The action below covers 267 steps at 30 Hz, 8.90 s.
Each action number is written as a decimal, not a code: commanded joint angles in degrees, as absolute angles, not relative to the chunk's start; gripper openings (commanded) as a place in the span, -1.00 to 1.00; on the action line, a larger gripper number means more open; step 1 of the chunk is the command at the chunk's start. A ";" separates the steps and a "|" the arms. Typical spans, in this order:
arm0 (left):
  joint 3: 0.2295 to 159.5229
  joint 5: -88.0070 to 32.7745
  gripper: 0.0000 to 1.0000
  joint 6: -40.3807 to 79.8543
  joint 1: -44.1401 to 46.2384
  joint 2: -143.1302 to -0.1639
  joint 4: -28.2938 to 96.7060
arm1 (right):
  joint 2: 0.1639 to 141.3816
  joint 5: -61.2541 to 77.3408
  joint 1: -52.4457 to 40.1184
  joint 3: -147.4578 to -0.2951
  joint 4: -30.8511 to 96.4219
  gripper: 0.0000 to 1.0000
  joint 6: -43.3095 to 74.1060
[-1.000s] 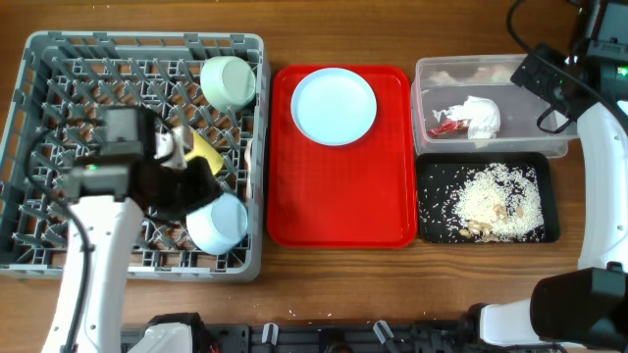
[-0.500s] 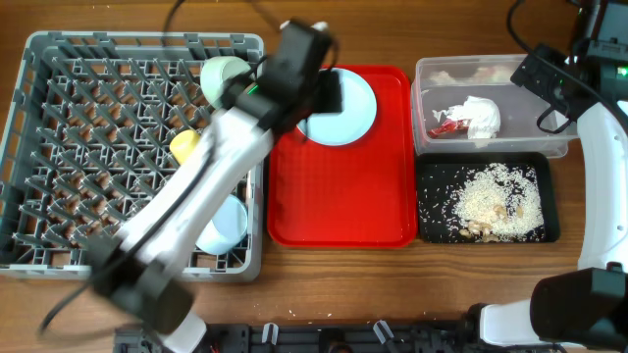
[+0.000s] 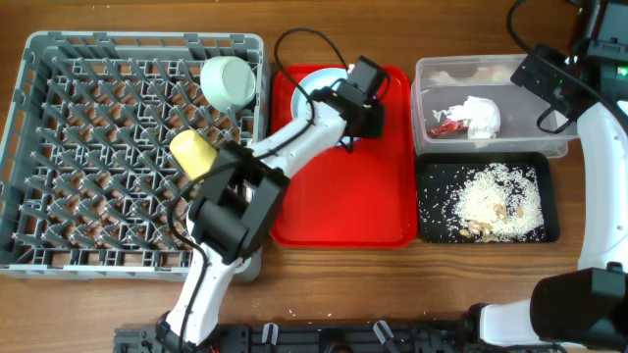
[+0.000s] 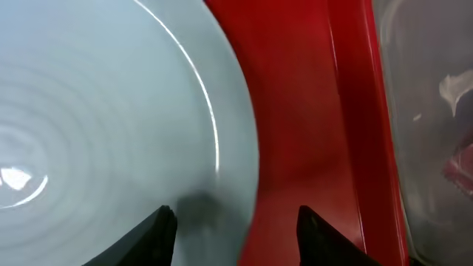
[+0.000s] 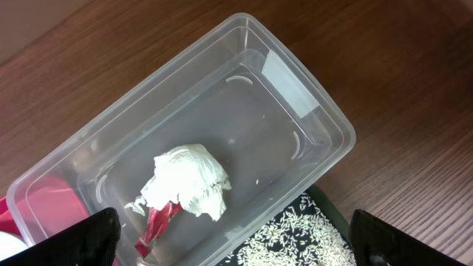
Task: Sort waste into correct bins and load items into the dishwasher rack
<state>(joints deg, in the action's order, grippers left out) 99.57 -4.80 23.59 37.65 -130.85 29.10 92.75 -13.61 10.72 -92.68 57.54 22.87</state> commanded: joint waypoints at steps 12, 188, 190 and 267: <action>98.28 15.51 -0.03 22.72 41.45 -124.53 29.26 | 93.38 -14.55 10.90 -92.53 57.43 1.00 22.57; 98.63 -35.88 1.00 12.88 -6.59 -61.12 77.01 | 0.21 -6.98 -4.47 -0.30 -1.02 1.00 -1.48; 98.63 -35.88 1.00 12.88 -6.59 -61.12 77.01 | 0.21 -6.98 -4.47 -0.30 -1.04 1.00 -1.45; 0.34 3.29 1.00 16.51 -2.72 -0.27 3.90 | 0.43 -6.98 -4.49 -0.30 -1.04 1.00 -1.45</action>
<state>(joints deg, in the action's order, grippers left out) 0.54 2.31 17.82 -3.05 -0.78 3.92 0.69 -7.70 -4.71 -0.36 -0.84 -0.78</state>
